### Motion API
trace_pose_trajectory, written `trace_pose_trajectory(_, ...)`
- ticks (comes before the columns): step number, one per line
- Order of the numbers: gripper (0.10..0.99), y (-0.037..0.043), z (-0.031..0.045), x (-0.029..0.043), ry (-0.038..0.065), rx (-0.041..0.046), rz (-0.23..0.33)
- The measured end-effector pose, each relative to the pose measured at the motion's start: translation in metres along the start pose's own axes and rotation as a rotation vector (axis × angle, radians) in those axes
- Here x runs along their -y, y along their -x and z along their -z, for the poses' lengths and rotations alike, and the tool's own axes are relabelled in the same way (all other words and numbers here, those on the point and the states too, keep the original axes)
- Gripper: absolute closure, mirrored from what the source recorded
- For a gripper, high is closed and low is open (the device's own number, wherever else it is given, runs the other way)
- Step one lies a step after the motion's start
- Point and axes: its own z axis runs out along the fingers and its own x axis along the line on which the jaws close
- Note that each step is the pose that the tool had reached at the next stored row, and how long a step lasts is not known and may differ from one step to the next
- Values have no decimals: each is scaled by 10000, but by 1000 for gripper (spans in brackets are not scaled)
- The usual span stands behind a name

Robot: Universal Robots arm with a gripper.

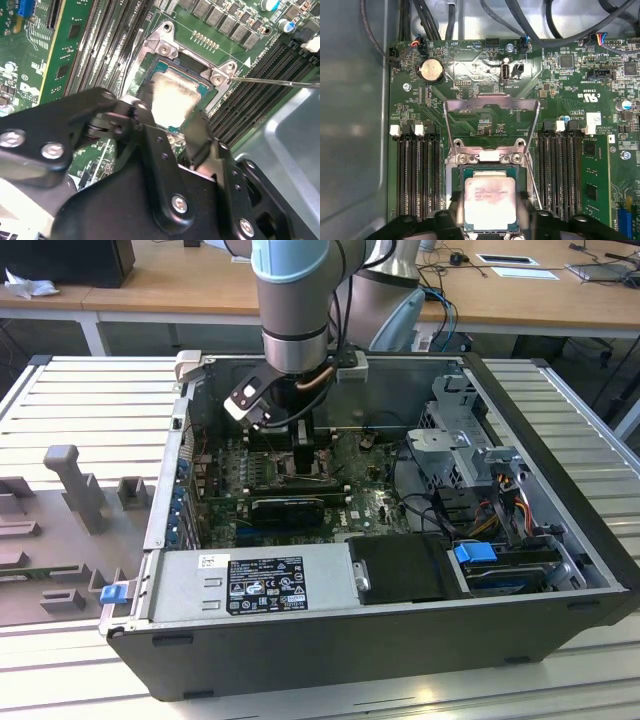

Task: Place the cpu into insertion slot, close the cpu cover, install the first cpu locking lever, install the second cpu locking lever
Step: 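Place the cpu into insertion slot, then close the cpu cover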

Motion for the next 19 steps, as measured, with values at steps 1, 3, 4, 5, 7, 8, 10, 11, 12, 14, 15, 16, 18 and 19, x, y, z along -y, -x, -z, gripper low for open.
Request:
trace_pose_trajectory(1, 627, 0, 5, -3, -5, 1, 0)
trace_pose_trajectory(3, 686, -1, 18, -12, -25, 0, -1)
trace_pose_trajectory(4, 745, -1, 37, -22, -62, 1, -2)
trace_pose_trajectory(5, 867, -1, 48, -26, -85, 2, -3)
trace_pose_trajectory(7, 929, -2, 65, -28, -105, 2, -5)
trace_pose_trajectory(8, 980, -2, 78, -30, -107, 2, -4)
trace_pose_trajectory(10, 980, -2, 94, -31, -108, 2, -4)
trace_pose_trajectory(11, 980, -2, 103, -32, -108, 2, -3)
trace_pose_trajectory(12, 980, -2, 108, -33, -107, 2, -3)
trace_pose_trajectory(14, 980, -3, 120, -33, -108, 2, -4)
trace_pose_trajectory(15, 980, -3, 127, -34, -108, 2, -3)
trace_pose_trajectory(16, 980, -3, 132, -34, -107, 2, -4)
trace_pose_trajectory(18, 980, -4, 141, -36, -106, 0, -4)
trace_pose_trajectory(19, 980, -3, 141, -39, -111, 0, -1)
